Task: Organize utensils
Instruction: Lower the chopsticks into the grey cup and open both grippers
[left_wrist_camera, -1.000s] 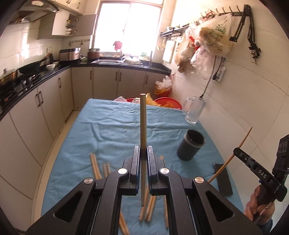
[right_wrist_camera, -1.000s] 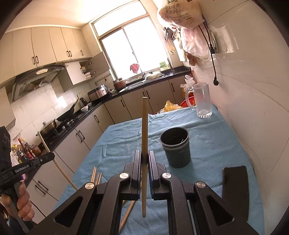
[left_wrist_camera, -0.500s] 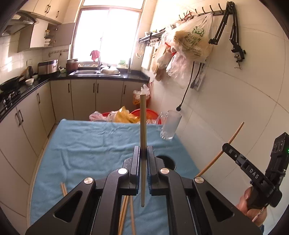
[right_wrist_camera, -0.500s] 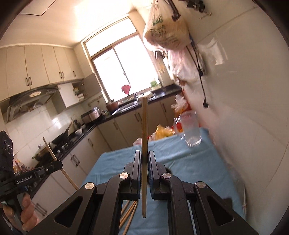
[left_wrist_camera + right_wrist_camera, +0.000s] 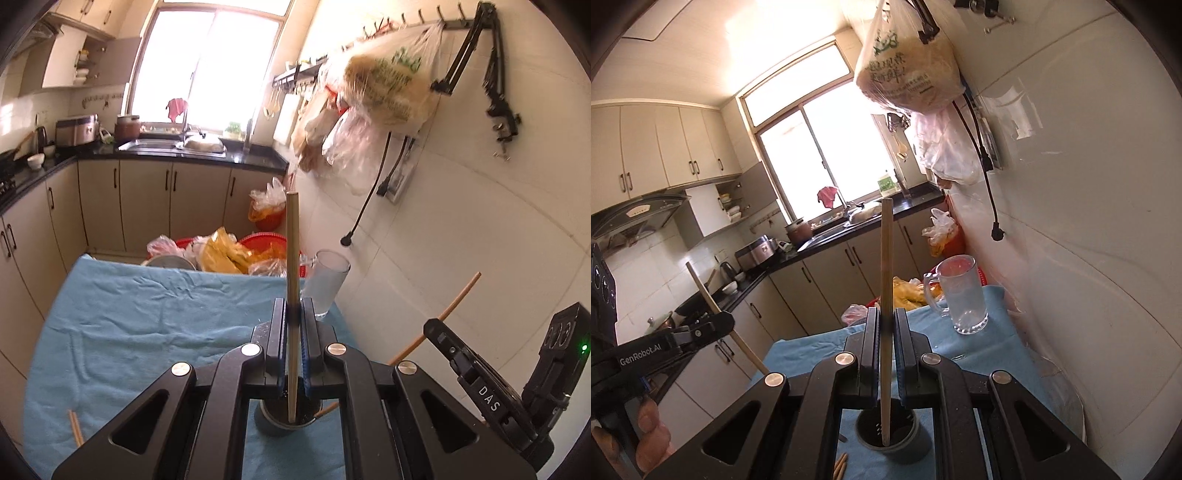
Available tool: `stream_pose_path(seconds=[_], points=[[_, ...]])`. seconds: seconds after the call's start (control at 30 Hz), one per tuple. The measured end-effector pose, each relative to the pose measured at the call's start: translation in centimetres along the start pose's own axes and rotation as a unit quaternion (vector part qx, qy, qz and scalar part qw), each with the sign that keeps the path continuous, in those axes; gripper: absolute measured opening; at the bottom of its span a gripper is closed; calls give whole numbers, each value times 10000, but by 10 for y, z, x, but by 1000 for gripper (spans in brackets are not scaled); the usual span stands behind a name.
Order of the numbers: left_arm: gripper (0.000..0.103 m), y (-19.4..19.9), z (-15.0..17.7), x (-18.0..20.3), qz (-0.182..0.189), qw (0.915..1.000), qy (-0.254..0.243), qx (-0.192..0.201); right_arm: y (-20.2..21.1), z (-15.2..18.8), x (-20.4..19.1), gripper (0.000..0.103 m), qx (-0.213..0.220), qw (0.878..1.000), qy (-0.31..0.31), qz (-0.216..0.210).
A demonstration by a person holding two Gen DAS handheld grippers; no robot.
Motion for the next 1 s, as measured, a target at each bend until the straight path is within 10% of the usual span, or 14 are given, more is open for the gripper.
stream_pose_path(seconds=[0.47,1.0], points=[[6,-82,40,-36,-318,9970,130,-700,-82,60,16,8,-1042,9943,-180,-137],[29,-61,36,-40,-276,9981,153,-533,-57,52,21,18,-868,9960,-204,5]])
Point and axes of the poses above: each gripper's, at about its wrist camera, not at the fingertips, and y roughly against the way its jaws point, x to its right, z to its underside, the point moved 7 cm from there along -y, roughly the way its jaws point, and after that the axes turned 13 degrees about y, right-handed, at the moved point
